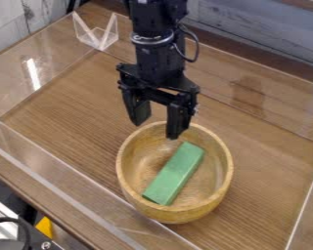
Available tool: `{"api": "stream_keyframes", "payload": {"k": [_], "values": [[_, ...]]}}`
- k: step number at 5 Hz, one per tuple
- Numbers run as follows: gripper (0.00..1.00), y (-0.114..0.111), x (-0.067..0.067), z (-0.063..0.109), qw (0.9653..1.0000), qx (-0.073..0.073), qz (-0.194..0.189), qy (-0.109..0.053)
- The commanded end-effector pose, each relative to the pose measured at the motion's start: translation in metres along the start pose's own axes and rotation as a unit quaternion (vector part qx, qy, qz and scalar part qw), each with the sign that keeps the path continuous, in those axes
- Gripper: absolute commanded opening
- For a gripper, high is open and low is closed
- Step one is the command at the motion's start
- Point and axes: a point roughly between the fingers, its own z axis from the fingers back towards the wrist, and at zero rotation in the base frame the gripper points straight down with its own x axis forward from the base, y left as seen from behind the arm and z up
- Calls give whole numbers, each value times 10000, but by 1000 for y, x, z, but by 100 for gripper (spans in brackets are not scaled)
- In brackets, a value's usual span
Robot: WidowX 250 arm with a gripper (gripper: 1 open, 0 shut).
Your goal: Put the green block in the brown bowl
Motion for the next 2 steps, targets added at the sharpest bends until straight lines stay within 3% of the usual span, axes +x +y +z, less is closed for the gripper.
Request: {"api": "stream_keyframes", "payload": {"k": [1, 2], "values": [[100, -3, 4, 9, 9996, 56, -208, -176], [100, -7, 0, 8, 9992, 69, -372, -149]]}}
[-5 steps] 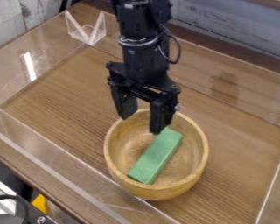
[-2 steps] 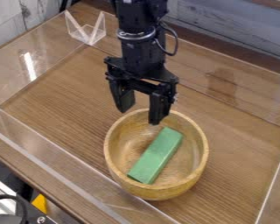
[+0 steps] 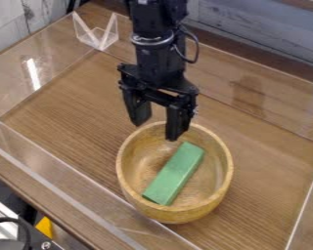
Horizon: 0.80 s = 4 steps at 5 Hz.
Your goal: Put the green block in the brown bowl
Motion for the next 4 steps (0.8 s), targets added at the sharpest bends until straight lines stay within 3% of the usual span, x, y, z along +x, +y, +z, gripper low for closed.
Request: {"api": "stream_keyframes", "payload": {"k": [1, 2, 4], "values": [[100, -4, 0, 13, 9996, 62, -204, -195], [100, -6, -1, 14, 9994, 73, -297, -178], [100, 11, -10, 7, 9980, 92, -612, -133]]}}
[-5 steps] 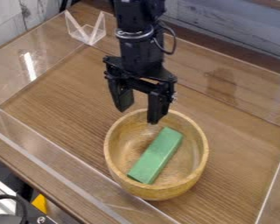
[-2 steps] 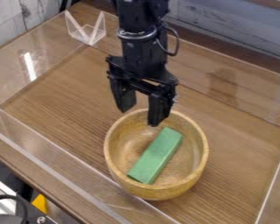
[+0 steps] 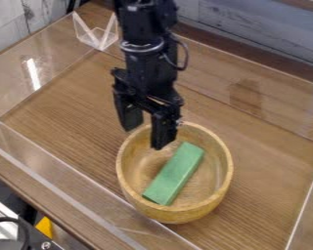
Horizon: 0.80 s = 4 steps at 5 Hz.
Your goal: Put the green block in the brown bowl
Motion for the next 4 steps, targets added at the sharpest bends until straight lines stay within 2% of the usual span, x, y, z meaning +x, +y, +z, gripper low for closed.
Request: {"api": "stream_keyframes", "payload": {"k": [1, 2, 4], "values": [[100, -2, -6, 14, 9996, 82, -153, -217], [100, -5, -13, 18, 9995, 66, -235, -203], [100, -1, -5, 1, 9995, 51, -211, -207]]}}
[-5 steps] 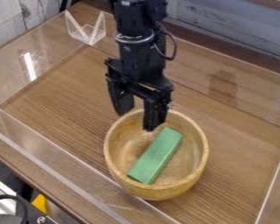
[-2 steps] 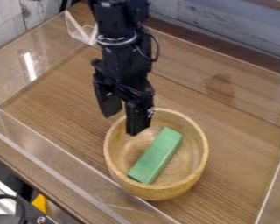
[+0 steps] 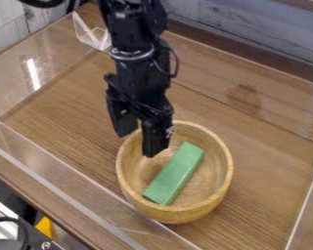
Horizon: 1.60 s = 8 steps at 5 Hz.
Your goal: Put the green block in the brown bowl
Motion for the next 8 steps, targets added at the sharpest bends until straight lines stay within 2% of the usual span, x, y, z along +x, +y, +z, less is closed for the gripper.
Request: {"api": "stream_keyframes", "payload": {"k": [1, 2, 3, 4, 5, 6, 7, 8], "values": [[100, 2, 2, 12, 9997, 27, 201, -136], [100, 2, 0, 18, 9992, 15, 366, -142], [100, 16, 1, 35, 9980, 131, 553, -275], [100, 25, 5, 57, 9967, 237, 611, -472], [100, 45, 13, 81, 9958, 307, 550, -661], [0, 77, 13, 71, 9946, 386, 648, -716], [0, 92, 12, 52, 9944, 419, 704, -664], [0, 82, 16, 49, 9956, 393, 634, -562]]}}
